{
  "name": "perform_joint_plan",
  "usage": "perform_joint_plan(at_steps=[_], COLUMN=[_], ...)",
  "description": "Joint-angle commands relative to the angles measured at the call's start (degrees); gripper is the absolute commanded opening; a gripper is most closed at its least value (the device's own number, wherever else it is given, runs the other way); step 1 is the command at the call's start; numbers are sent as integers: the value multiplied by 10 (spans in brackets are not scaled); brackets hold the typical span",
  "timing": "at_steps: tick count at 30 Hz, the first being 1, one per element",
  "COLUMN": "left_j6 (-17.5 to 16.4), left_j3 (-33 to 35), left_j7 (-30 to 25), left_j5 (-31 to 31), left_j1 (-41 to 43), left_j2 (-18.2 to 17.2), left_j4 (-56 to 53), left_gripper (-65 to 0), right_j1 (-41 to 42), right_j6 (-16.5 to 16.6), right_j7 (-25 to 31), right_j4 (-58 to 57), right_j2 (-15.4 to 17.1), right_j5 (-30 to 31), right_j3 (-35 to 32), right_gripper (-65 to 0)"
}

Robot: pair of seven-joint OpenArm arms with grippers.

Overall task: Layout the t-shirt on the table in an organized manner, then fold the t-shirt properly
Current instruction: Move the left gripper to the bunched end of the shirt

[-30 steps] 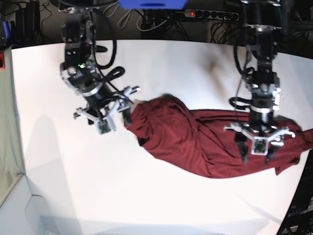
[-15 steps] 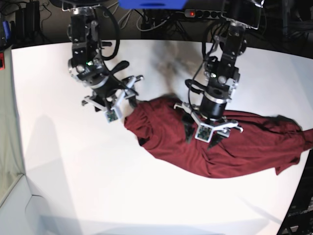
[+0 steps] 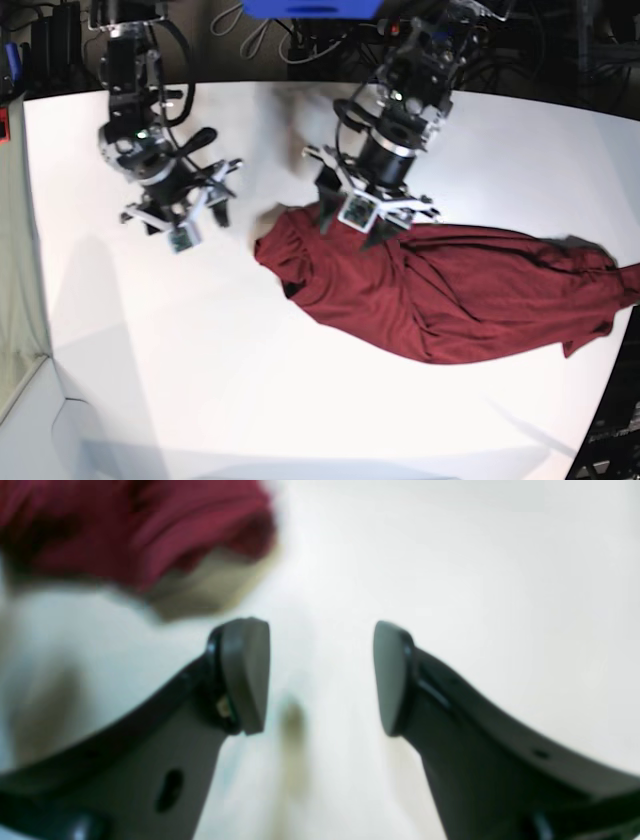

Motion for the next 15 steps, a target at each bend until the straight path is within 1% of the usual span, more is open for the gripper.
perform_joint_plan(at_steps=[1,5,10,15], left_j6=[5,5,5,5], left_j3=[-3,-2,-7,-5], left_j7=[-15,-19,-20,-20], left_j5=[1,-5,-5,-5], left_j1=[1,9,3,-39], left_j2=[2,3,43,72], left_j4=[10,-13,-58,-119], left_gripper=[-312,-312,-312,-312], right_j1=[5,14,11,1], right_j6=[0,1,1,1], right_j7=[13,13,13,13], right_j4=[10,10,-6,-14], right_j2=[3,4,4,2], right_j5=[4,5,5,5], right_j3=[17,67,79,79], right_gripper=[-314,-314,-314,-315])
